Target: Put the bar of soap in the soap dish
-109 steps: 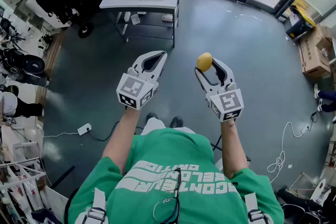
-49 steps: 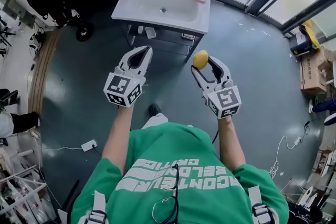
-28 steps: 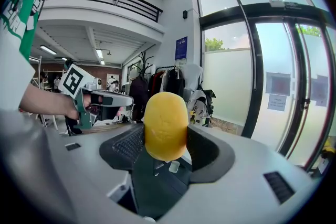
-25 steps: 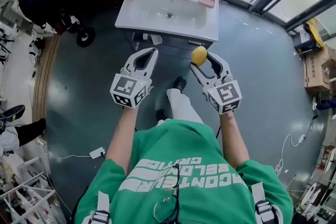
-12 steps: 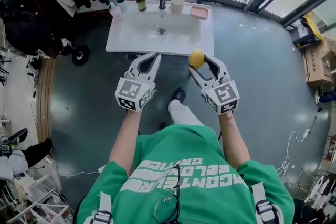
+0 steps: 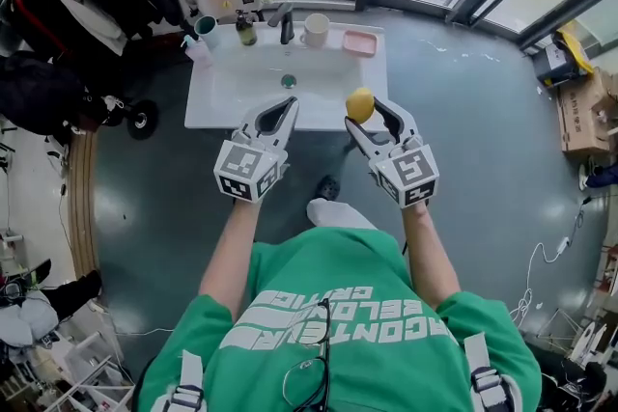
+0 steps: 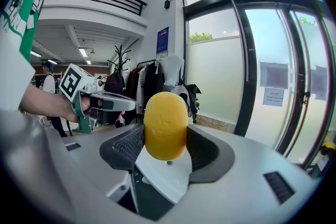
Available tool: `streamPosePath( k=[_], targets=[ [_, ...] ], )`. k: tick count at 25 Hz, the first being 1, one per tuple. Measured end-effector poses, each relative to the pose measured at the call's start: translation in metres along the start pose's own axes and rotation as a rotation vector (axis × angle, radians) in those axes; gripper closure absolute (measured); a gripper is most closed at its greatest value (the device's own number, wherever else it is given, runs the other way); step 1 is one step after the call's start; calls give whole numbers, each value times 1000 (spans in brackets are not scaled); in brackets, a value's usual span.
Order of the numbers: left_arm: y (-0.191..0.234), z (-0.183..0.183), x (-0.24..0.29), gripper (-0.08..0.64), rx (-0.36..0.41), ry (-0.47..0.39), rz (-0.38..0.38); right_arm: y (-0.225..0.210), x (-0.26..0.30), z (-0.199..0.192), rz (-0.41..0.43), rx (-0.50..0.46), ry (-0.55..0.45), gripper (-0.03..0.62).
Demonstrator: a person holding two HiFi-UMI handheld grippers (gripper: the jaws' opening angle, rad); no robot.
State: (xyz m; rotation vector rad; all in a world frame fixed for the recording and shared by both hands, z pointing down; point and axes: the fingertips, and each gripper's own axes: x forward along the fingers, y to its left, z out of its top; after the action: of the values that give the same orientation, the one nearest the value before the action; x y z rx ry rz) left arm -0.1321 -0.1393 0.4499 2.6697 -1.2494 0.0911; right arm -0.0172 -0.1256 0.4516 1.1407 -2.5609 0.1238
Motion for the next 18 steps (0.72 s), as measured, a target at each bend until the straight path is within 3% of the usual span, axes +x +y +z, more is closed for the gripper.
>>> streamPosePath(
  k=[18],
  targets=[
    [9,15,108,551,38,34,-73,-94,35,5,-41,58,-47,347]
  ],
)
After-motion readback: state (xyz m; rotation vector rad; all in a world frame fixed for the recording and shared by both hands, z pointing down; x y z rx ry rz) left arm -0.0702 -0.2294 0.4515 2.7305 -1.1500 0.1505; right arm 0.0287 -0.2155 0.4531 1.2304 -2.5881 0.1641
